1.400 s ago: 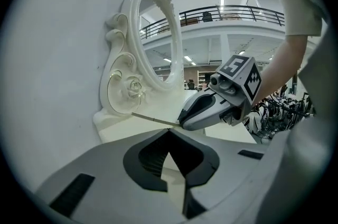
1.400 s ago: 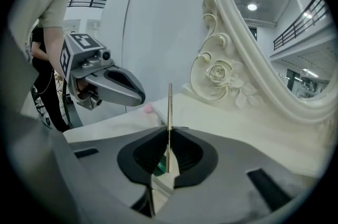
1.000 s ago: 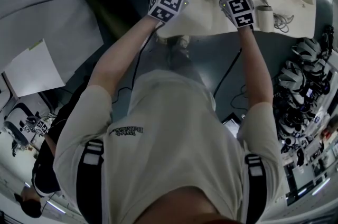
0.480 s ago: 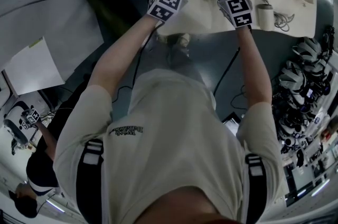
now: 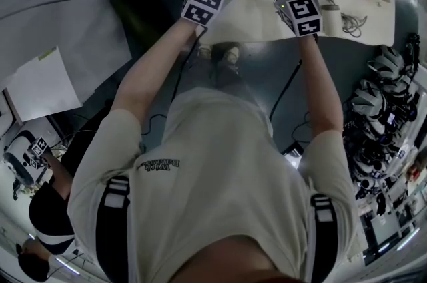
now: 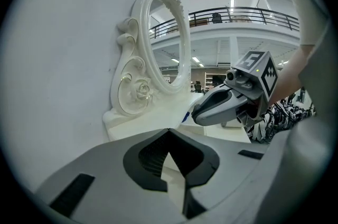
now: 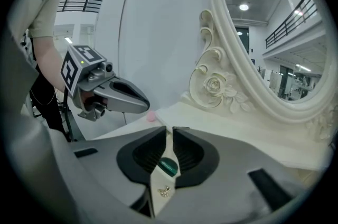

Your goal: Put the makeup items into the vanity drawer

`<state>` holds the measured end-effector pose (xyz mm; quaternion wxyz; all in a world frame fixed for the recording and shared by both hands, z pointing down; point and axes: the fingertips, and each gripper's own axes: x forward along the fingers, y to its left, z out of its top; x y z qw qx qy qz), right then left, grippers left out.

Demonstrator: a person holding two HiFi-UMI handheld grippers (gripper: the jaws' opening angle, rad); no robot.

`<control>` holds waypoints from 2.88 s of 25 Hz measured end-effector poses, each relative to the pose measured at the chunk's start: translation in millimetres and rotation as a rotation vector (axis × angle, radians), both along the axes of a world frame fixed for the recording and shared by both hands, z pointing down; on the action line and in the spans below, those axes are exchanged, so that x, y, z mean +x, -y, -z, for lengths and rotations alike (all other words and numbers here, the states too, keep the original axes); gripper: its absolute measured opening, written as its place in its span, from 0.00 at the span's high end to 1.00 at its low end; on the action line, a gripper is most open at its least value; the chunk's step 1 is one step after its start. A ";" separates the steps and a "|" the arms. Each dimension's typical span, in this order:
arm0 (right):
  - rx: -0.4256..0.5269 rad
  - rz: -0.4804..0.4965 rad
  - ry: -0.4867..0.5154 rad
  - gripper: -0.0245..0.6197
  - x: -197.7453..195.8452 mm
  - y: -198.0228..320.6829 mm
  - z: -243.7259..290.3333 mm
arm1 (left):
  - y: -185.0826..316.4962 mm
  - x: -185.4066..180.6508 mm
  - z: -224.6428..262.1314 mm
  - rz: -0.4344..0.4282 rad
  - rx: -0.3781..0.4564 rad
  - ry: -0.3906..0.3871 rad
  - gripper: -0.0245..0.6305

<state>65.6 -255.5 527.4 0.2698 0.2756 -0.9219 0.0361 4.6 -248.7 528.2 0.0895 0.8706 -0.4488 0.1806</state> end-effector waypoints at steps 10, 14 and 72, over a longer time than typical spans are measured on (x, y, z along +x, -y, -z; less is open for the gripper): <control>0.094 -0.050 0.111 0.95 2.6 -23.3 88.1 | -18.0 -7.7 73.8 0.010 0.096 -0.021 0.94; 0.171 -0.061 0.164 0.95 5.2 -34.4 127.0 | -28.2 -9.7 106.7 0.007 0.144 -0.040 0.94; 0.205 -0.101 0.448 0.95 14.9 -228.9 262.8 | -218.7 -1.3 281.5 -0.039 0.428 -0.117 0.94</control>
